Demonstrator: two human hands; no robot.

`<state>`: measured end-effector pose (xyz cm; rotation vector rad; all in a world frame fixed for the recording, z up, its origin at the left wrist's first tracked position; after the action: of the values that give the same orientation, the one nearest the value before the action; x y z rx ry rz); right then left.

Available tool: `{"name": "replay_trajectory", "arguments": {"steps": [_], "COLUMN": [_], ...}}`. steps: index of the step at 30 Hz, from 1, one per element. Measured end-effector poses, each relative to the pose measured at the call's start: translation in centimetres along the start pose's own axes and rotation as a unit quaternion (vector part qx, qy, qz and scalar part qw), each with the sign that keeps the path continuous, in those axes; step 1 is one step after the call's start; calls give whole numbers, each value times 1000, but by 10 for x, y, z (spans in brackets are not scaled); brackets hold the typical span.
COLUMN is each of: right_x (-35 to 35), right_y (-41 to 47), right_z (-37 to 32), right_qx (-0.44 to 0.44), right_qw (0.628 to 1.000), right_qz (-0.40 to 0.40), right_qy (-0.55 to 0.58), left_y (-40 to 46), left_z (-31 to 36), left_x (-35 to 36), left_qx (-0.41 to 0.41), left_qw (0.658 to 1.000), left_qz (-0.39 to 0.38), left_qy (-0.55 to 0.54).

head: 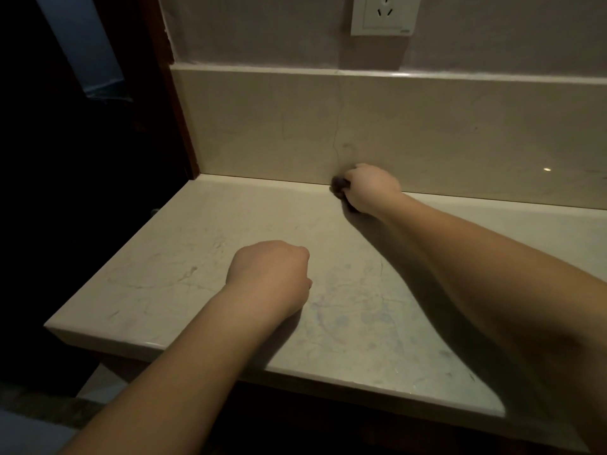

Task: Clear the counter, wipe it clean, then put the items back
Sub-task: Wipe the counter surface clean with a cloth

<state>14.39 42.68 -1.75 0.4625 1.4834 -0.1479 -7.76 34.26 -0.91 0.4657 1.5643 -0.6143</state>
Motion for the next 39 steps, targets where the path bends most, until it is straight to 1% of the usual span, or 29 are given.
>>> {"name": "replay_trajectory", "arguments": {"steps": [4,8,11,14,18,23,27,29,31,34,39], "right_x": [-3,-2,0,1,3,2,-15,-27,-33,-33,-13], "right_y": [-16,-33,-40,-37,-25,-22,-82,-126,-157,-152,-63], "right_z": [48,115,139,132,101,74,49,41,42,52,81], "right_qx": [11,56,92,97,44,-20,-124,-183,-213,-209,-104], "right_qw": [1000,996,992,992,997,999,989,980,973,975,995], "right_qz": [2,-2,-1,22,48,28,-3,-16,-39,-50,-6], "right_qy": [-16,-70,-89,-76,-35,6,75,82,75,55,12], "left_y": [2,3,4,5,7,8,7,8,10,11,12], "left_z": [-2,-1,-1,-2,0,-1,-4,-5,-6,-4,-6], "left_x": [-2,-2,-1,-2,-1,0,2,2,2,4,5], "left_qx": [-3,-1,3,5,9,4,-4,-7,-9,-12,-34], "left_qw": [1000,1000,1000,1000,1000,1000,1000,1000,1000,1000,999], "left_qz": [-4,-7,-9,-6,1,-2,7,6,7,8,12], "left_qy": [0,1,4,6,14,14,3,-4,-10,-10,-16]}}
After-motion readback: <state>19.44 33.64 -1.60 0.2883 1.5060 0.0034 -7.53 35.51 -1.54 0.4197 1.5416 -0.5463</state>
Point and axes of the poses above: each hand's wrist, its own y-axis towards the middle knuckle, its own x-axis out of the palm, z = x × y, the point moved 6 cm from there along y, towards the middle knuckle, and after that the axes turned 5 degrees about -y, right-handed, at the moved point
